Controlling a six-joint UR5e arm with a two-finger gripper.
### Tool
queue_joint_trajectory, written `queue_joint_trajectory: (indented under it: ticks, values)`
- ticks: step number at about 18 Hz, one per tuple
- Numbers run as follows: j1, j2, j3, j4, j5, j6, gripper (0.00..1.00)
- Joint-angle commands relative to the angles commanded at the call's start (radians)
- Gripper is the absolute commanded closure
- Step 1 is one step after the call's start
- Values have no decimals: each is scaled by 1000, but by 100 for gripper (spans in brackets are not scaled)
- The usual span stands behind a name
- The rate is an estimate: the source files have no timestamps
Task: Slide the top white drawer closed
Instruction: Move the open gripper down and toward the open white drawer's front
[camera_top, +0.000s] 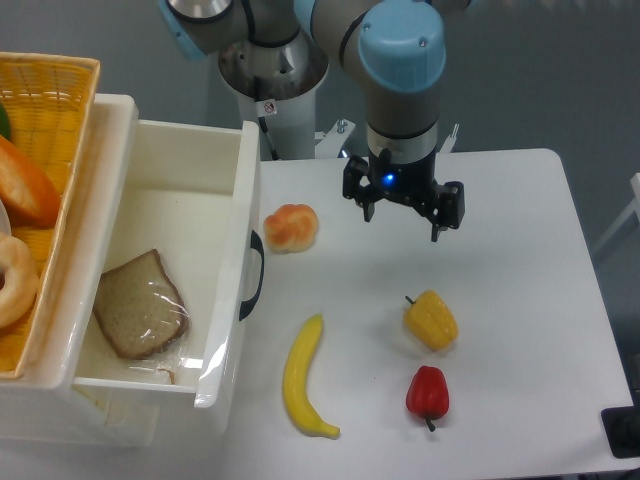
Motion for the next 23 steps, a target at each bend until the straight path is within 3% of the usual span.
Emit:
queue_joint_trajectory:
  ticks: [6, 14, 23]
  values:
    - [-9, -8, -17, 2, 1, -20, 0]
    - [-35, -34, -37, 2, -6, -244, 0]
    - [-87, -107, -40, 3, -14, -331, 0]
